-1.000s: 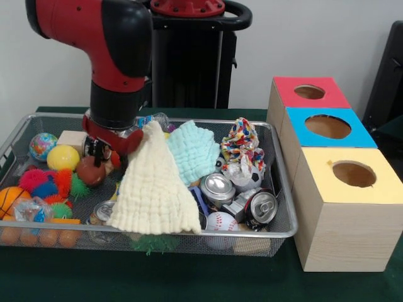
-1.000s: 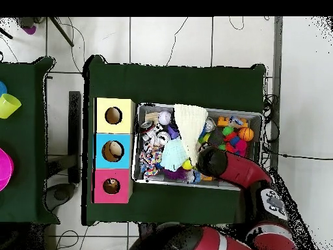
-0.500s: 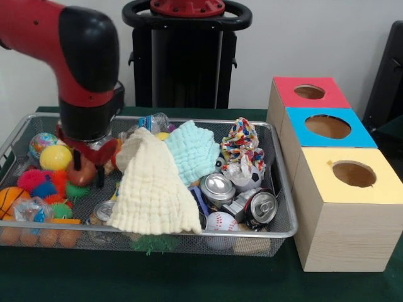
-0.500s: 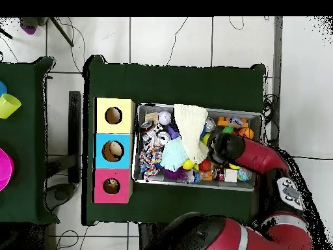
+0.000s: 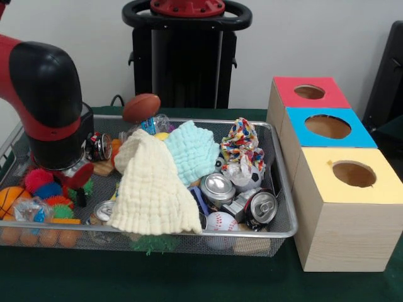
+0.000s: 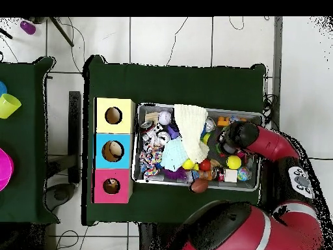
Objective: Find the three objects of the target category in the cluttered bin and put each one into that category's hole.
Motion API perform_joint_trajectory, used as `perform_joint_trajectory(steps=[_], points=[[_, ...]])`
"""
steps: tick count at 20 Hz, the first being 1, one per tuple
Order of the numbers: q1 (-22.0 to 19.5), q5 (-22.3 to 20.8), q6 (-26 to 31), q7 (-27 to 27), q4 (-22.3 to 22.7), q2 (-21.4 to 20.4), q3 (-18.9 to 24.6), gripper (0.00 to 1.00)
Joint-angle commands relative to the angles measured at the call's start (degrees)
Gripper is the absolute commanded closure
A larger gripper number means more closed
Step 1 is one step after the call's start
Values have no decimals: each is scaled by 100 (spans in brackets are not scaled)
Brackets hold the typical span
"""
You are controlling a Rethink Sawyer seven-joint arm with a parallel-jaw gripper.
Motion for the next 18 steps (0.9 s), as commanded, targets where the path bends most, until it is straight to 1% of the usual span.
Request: perform_joint_trajectory(steps=[1, 2, 3, 5, 10, 11, 12, 15, 18], points=[[-257, -689, -916, -941, 576, 446, 718, 0], [-281, -725, -942, -940, 597, 439, 740, 0], [-269, -736, -873, -938, 470, 501, 756, 0], [-278, -766, -781, -954, 370, 546, 795, 0], [-296, -865, -764, -902, 361, 529, 840, 0], [-424, -938, -785, -995, -165, 1063, 841, 0], [-443, -956, -774, -1003, -212, 1105, 853, 0], [-456, -1005, -788, -964, -205, 1107, 872, 0], [-445, -1048, -810, -885, -107, 1022, 858, 0]])
